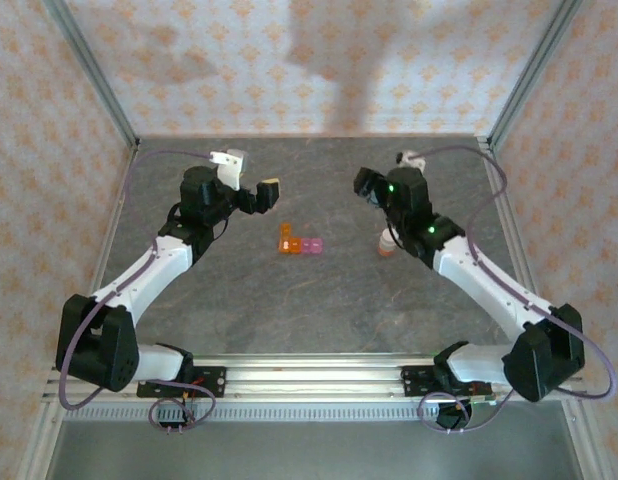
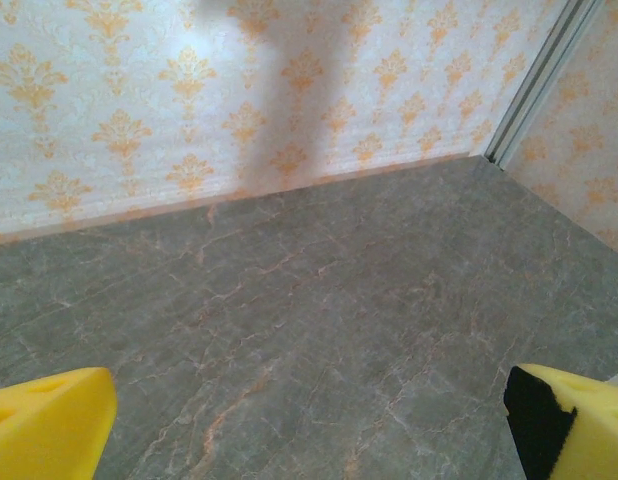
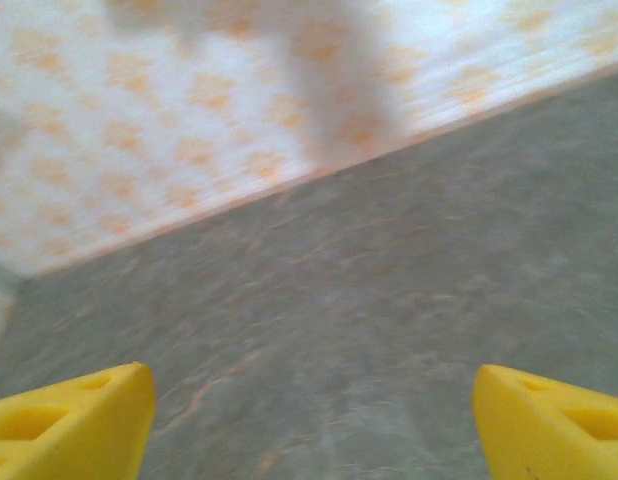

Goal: Sort the pills into containers

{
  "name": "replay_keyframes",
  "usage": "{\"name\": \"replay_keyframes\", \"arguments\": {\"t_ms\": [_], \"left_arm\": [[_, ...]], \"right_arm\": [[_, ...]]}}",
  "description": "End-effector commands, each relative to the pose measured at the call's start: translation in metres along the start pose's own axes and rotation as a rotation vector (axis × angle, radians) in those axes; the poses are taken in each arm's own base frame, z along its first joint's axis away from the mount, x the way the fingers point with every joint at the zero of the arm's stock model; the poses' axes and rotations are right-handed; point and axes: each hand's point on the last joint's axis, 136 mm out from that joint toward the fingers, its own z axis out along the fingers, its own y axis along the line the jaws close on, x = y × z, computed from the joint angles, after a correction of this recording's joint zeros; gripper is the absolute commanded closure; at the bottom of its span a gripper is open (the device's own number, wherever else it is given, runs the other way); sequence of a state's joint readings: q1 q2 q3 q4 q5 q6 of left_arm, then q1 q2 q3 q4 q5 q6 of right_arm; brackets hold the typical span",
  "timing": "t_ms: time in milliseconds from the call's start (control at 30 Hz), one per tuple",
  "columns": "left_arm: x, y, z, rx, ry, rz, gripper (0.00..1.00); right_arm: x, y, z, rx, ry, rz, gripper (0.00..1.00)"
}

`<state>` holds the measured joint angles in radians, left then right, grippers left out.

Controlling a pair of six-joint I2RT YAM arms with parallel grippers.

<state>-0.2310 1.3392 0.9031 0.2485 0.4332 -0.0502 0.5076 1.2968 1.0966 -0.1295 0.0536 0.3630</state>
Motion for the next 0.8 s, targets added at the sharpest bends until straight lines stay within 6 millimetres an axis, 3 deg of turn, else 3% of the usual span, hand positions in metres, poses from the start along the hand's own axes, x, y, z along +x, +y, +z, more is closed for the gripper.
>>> {"name": "replay_keyframes", "arguments": {"t_ms": [0, 100, 233, 400, 467, 767], "left_arm": [[-0.004, 0.004, 0.007, -0.006, 0.007, 0.024, 0.00], [0.000, 0.005, 0.014, -0.003, 0.024, 0.010, 0.01], [0.005, 0.006, 0.023, 0.005, 0.061, -0.002, 0.19], [0.015, 0.008, 0.035, 0.012, 0.146, -0.019, 0.71], [0.021, 0.009, 0.041, 0.013, 0.191, -0.040, 0.97], [0.061, 0.024, 0.062, -0.044, 0.432, -0.118, 1.00]], "right_arm": [[0.063, 0.022, 0.012, -0.100, 0.376, -0.111, 0.18], [0.093, 0.034, 0.027, -0.125, 0.546, -0.144, 0.18], [0.132, 0.028, 0.047, -0.070, 0.672, -0.183, 0.19], [0.175, 0.018, 0.063, -0.008, 0.759, -0.233, 0.20], [0.188, 0.014, 0.068, 0.008, 0.784, -0.251, 0.20], [0.220, 0.015, 0.080, 0.026, 0.850, -0.297, 0.20]]}}
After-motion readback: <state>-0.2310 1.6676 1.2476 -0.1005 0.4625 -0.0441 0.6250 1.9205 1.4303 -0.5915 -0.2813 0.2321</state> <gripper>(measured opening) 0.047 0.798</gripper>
